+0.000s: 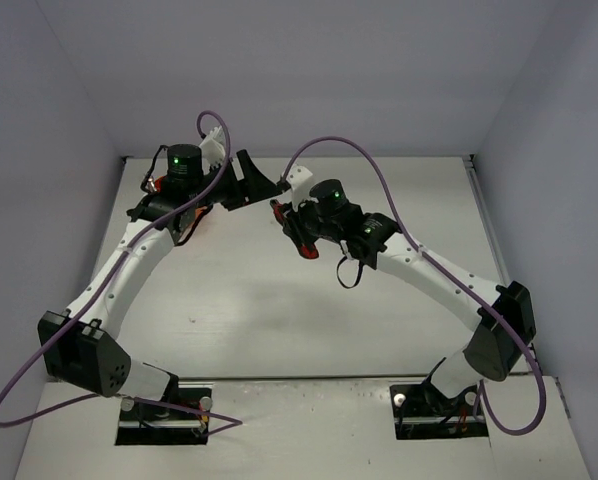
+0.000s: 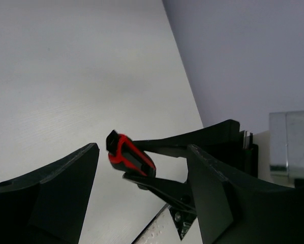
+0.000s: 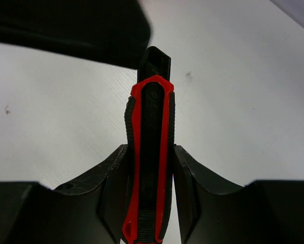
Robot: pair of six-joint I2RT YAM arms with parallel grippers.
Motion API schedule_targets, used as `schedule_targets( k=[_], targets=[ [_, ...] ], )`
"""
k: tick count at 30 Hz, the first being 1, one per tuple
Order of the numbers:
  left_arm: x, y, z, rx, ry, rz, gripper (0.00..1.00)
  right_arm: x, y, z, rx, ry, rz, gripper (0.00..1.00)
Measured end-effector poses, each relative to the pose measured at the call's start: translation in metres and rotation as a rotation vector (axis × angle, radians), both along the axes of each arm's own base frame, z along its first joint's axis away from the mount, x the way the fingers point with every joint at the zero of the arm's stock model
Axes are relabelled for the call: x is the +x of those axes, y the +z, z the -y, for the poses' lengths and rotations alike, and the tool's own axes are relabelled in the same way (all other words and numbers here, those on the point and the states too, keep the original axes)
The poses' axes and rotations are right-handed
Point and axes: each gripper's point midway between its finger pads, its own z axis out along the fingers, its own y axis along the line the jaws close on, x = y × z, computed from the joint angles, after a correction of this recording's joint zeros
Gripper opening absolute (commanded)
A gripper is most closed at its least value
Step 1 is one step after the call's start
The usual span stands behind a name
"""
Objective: Sort the tools into containers
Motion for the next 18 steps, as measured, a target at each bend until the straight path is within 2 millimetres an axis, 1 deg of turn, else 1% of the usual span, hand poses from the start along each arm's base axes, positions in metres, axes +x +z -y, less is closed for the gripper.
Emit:
schedule_targets(
  k=[3, 7, 13, 18],
  targets=[
    [0.003, -0.002, 0.012, -0.020, -0.018, -0.003, 0.67, -0.002, -0.004, -0.001, 0.000, 0.013, -0.008, 0.04],
    [0.006, -0.012, 0.023, -0.017, -0.036, -0.027, 0.67, -0.005, -0.005, 0.000, 0.001, 0.019, -0.012, 0.04],
    [0.008, -0.017, 0.023, 0.002, -0.022, -0.027, 0.67, -0.005, -0.002, 0.002, 0.010, 0.017, -0.006, 0.03],
    [0.012, -0.022, 0.018, 0.041, 0.006, -0.009, 0.67, -0.006, 0.003, 0.003, 0.022, 0.019, 0.004, 0.03]
  ],
)
